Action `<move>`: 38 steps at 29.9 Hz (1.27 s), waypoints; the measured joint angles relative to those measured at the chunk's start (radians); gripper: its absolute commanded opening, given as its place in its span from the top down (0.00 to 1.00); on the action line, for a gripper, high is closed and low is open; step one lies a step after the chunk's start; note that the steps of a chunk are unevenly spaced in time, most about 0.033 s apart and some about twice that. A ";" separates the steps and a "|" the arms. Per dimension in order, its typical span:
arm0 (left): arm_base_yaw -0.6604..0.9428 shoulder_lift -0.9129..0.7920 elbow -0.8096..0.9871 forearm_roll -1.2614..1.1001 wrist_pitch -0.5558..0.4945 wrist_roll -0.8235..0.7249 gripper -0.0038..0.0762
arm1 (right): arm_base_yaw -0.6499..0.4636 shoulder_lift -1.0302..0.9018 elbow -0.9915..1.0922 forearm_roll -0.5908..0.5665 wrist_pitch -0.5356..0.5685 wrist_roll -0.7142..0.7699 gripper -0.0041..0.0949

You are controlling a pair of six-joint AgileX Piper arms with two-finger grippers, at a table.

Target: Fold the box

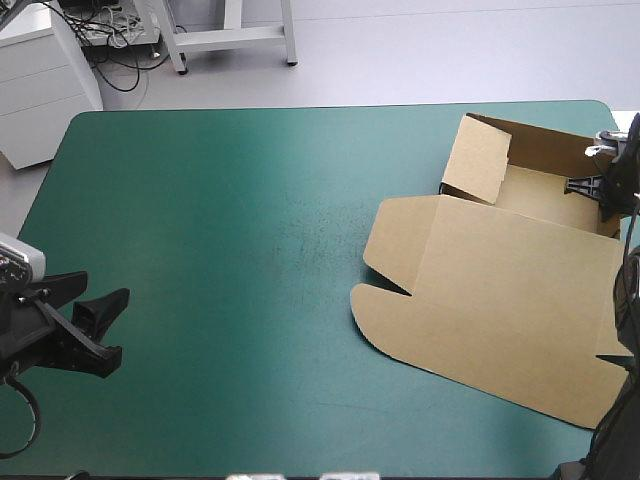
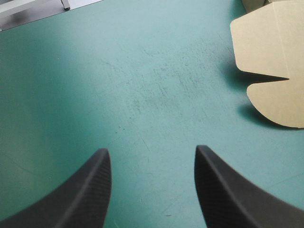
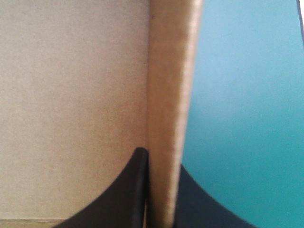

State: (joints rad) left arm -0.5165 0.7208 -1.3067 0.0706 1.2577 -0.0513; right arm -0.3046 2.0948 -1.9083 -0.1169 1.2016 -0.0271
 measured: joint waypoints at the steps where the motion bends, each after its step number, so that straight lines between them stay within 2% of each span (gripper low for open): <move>1: 0.000 0.000 0.000 -0.001 0.000 0.000 0.48 | 0.000 0.000 0.000 0.001 -0.001 -0.003 0.82; 8: 0.000 0.000 0.000 -0.034 0.000 0.000 0.48 | 0.000 0.001 0.001 0.012 -0.012 -0.022 0.54; 12: 0.000 0.000 0.000 -0.039 0.000 0.000 0.48 | -0.002 0.001 0.001 0.022 -0.015 -0.026 0.40; 14: 0.000 0.000 0.000 -0.041 0.000 0.000 0.48 | -0.011 0.001 0.001 0.043 -0.015 -0.030 0.36; 30: -0.001 0.000 0.000 -0.013 0.001 0.004 0.48 | -0.032 -0.076 -0.036 0.068 -0.018 -0.034 0.34; 38: -0.001 0.000 0.000 0.051 0.001 0.007 0.48 | -0.037 -0.180 -0.039 0.170 0.028 -0.034 0.34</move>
State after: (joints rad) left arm -0.5172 0.7208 -1.3067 0.1216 1.2586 -0.0445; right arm -0.3411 1.9153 -1.9477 0.0533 1.2296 -0.0615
